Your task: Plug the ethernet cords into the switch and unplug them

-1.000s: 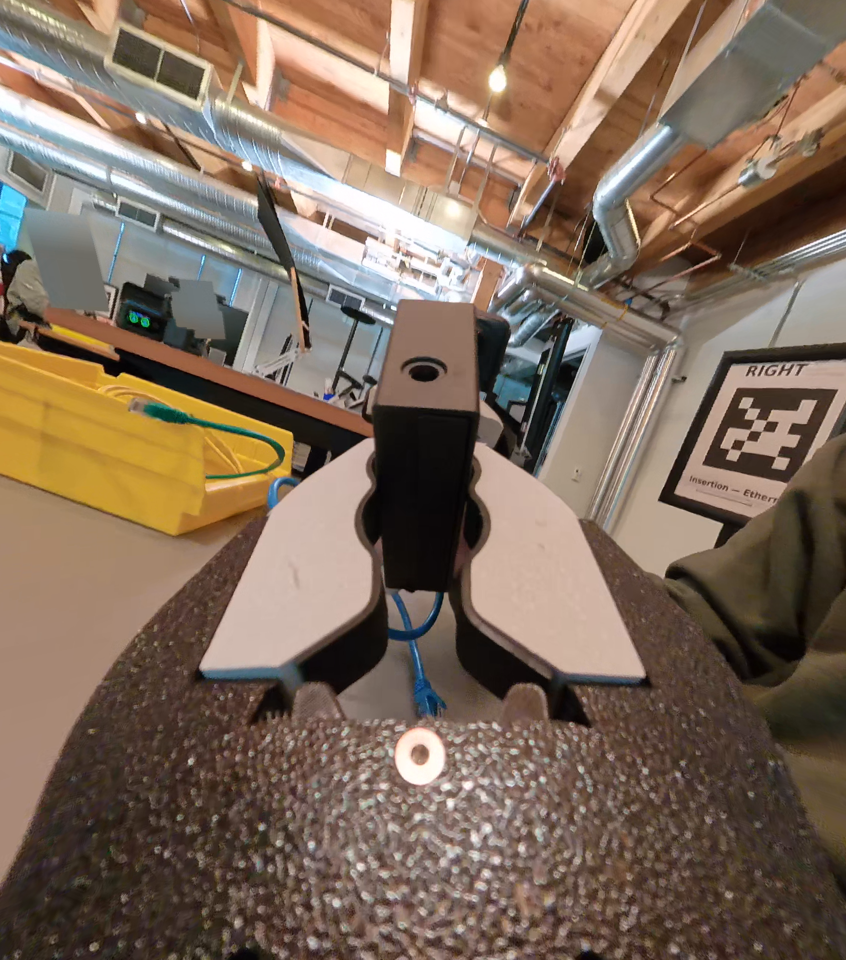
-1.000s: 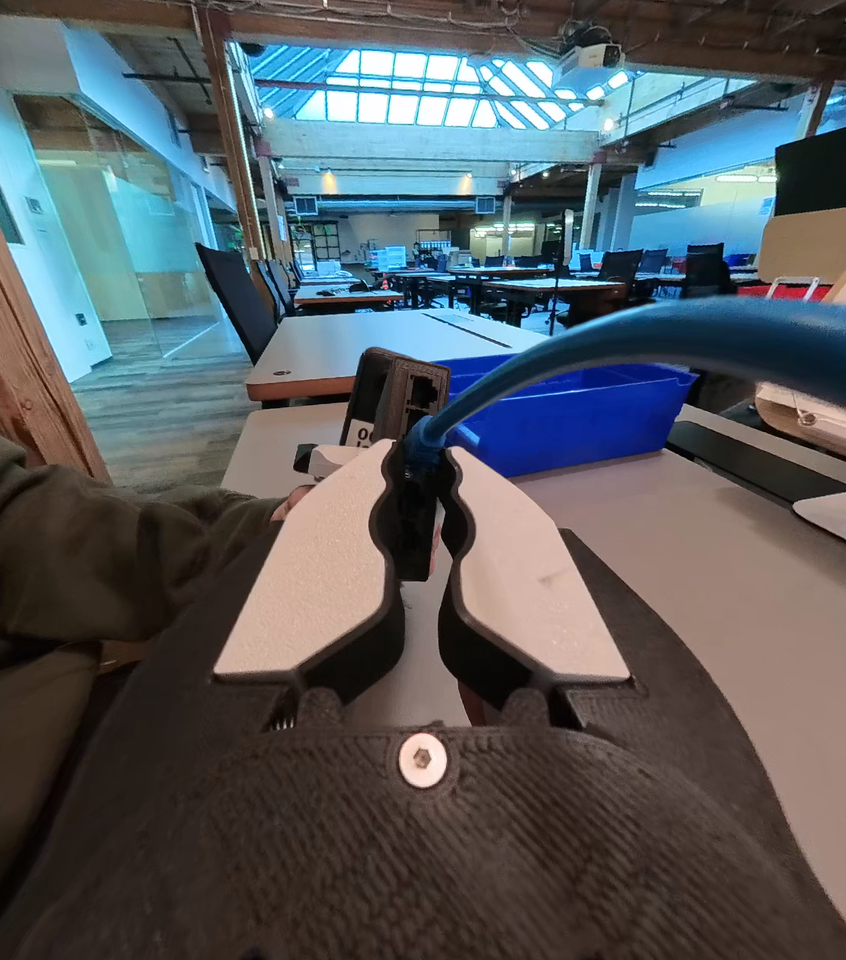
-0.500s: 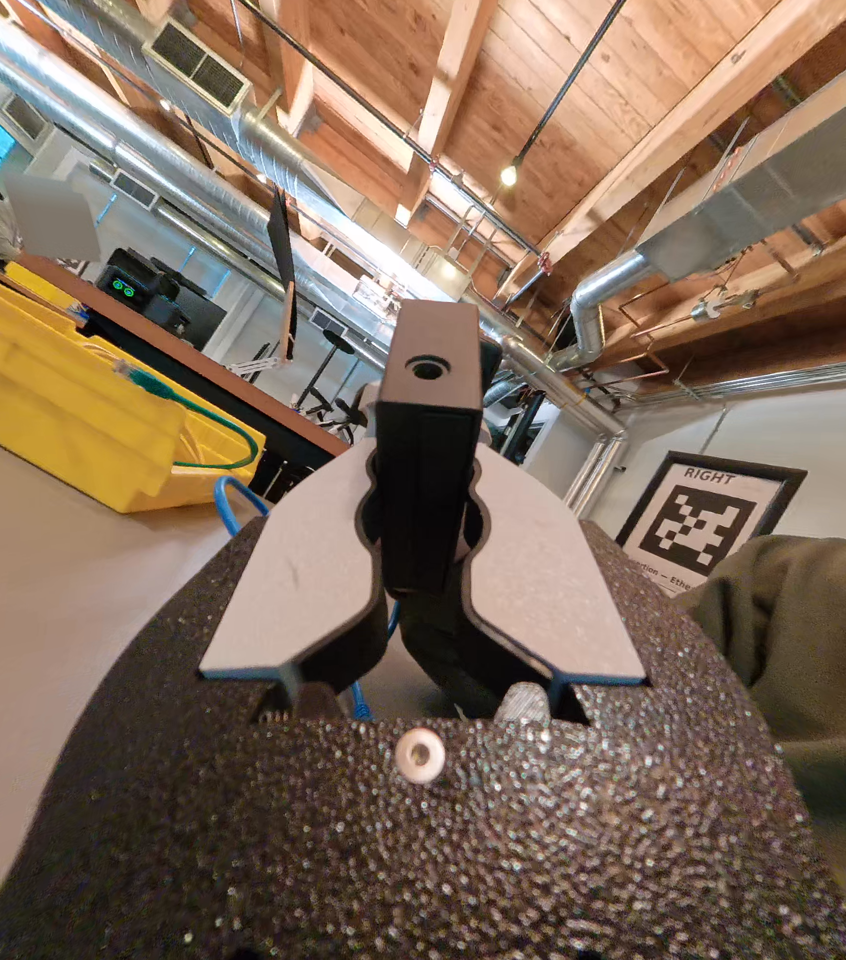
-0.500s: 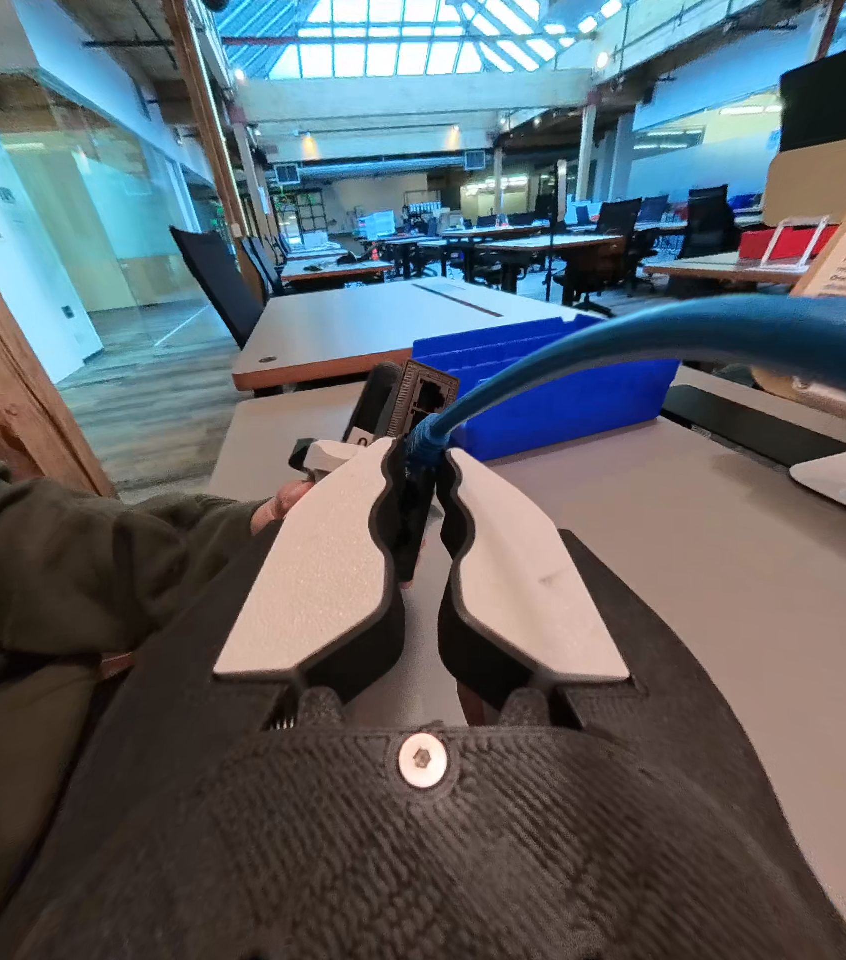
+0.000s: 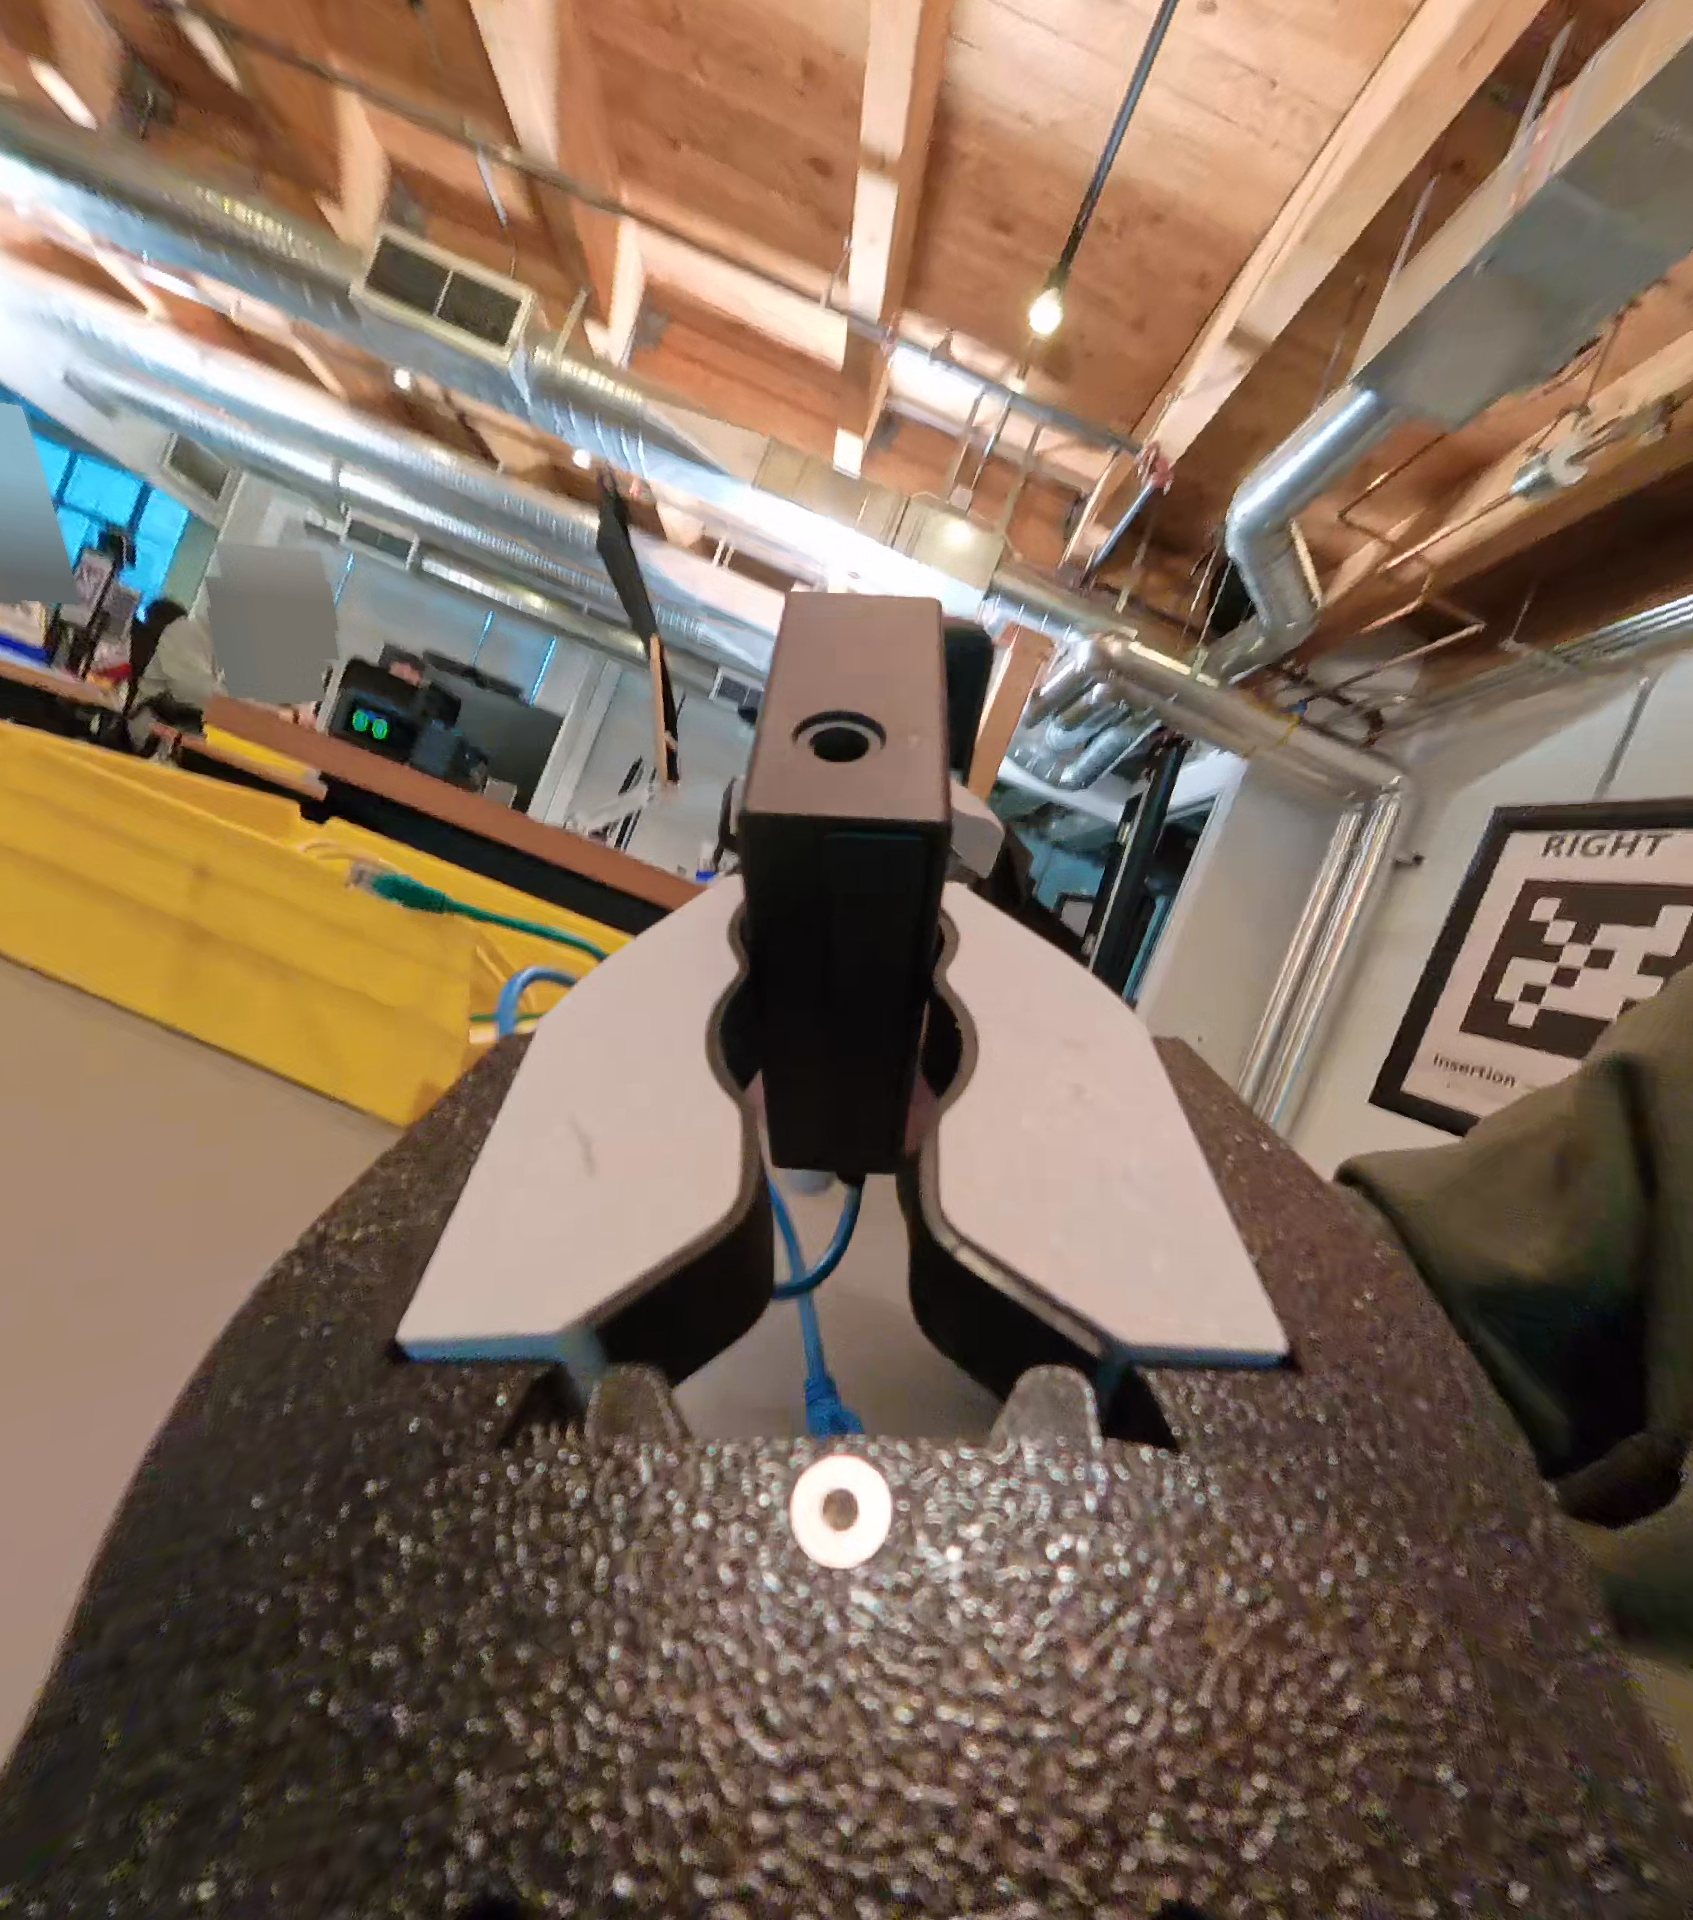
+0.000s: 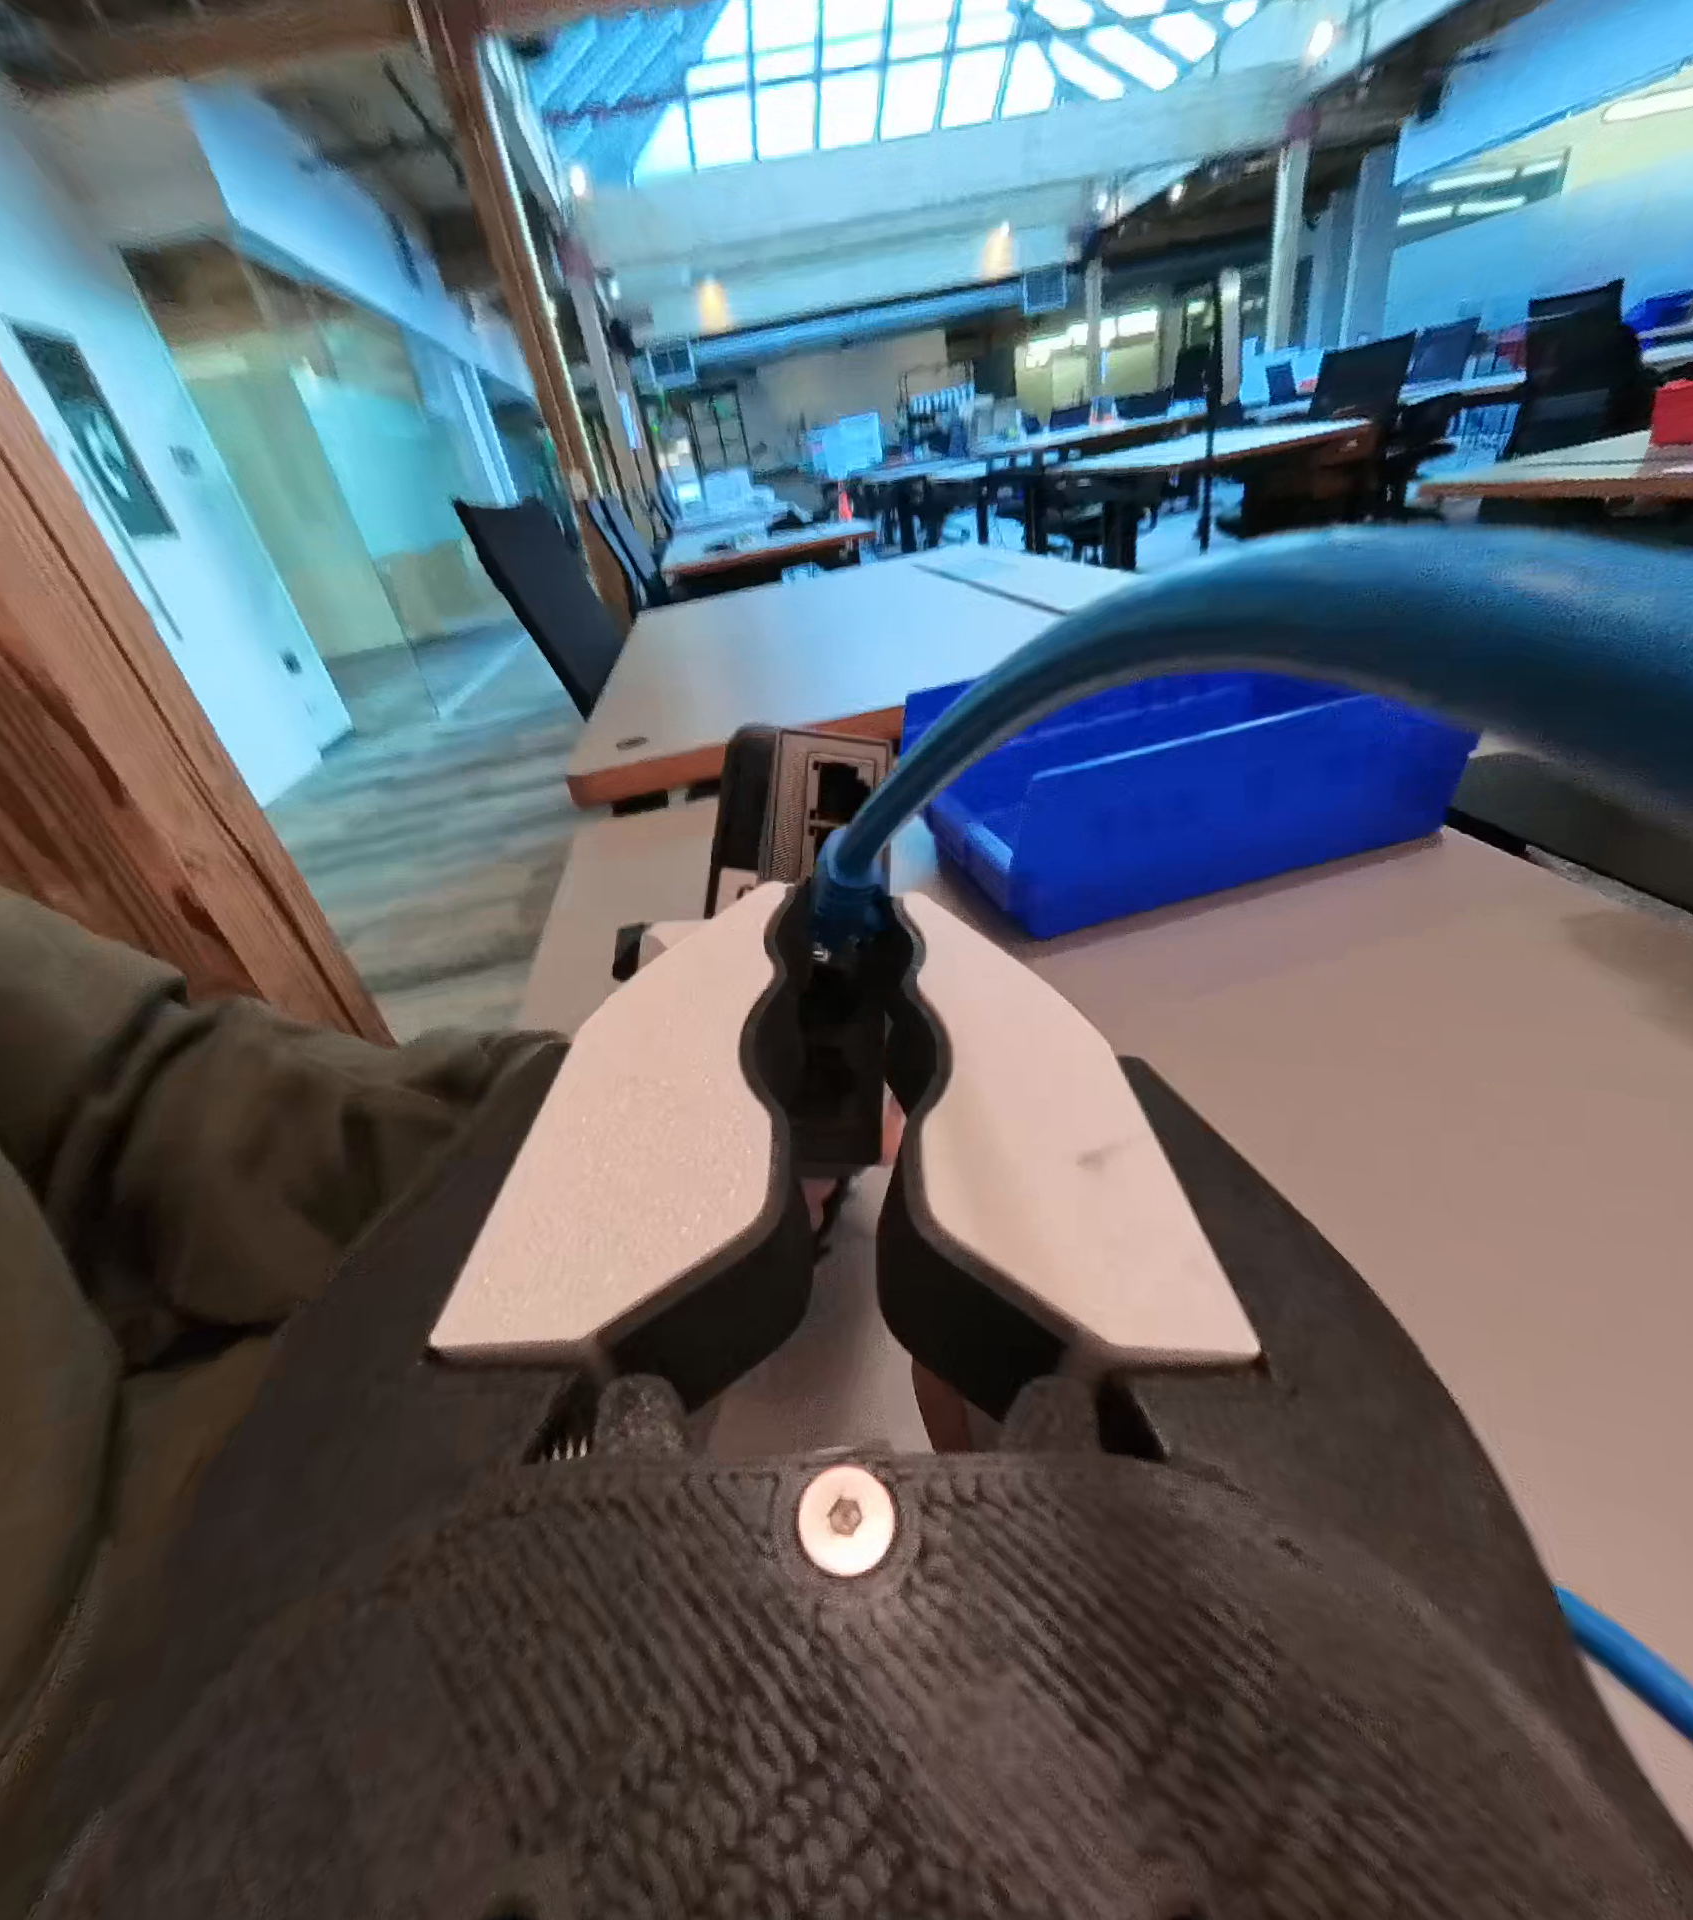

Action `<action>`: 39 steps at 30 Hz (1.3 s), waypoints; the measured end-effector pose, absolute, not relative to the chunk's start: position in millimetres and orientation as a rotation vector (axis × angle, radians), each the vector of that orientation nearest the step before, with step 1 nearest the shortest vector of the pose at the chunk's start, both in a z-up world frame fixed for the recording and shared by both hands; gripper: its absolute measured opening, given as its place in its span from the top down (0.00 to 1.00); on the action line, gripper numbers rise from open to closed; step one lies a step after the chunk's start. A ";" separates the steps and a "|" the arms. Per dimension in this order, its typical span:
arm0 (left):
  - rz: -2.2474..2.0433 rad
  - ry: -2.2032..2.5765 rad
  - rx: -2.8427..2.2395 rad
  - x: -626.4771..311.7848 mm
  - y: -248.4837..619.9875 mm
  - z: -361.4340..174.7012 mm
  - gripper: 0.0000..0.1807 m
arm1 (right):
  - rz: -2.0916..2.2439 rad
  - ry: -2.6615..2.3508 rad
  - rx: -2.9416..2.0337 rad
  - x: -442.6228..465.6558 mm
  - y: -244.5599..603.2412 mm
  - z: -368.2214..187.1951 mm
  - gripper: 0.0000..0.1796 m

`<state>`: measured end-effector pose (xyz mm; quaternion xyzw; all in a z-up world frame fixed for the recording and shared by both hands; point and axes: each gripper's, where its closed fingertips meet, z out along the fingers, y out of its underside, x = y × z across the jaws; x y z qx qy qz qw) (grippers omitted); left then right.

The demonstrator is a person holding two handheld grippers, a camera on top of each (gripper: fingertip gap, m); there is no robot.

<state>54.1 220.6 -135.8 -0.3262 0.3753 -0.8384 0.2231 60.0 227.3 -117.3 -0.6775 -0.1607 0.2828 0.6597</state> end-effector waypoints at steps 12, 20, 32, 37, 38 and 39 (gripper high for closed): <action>-2.327 1.056 -0.996 56.6 221.4 -140.1 0.85 | 0.622 -0.370 -1.550 65.0 230.0 -125.0 0.92; -1.901 1.269 -1.003 57.8 232.8 -141.0 0.85 | 0.389 -0.489 -1.772 68.9 207.9 -169.0 0.86; -1.548 1.546 -0.733 40.4 223.1 -148.3 0.85 | -0.317 -0.895 -1.830 53.7 190.0 -125.6 0.85; -1.534 1.591 -0.643 35.8 211.8 -146.4 0.85 | -0.311 -0.993 -1.845 53.4 204.2 -129.9 0.87; -1.528 1.591 -0.630 35.2 211.3 -146.2 0.85 | -0.299 -1.009 -1.846 52.7 204.9 -130.4 0.88; -1.519 1.592 -0.620 34.6 211.3 -146.4 0.85 | -0.278 -1.030 -1.855 51.3 204.3 -131.9 0.89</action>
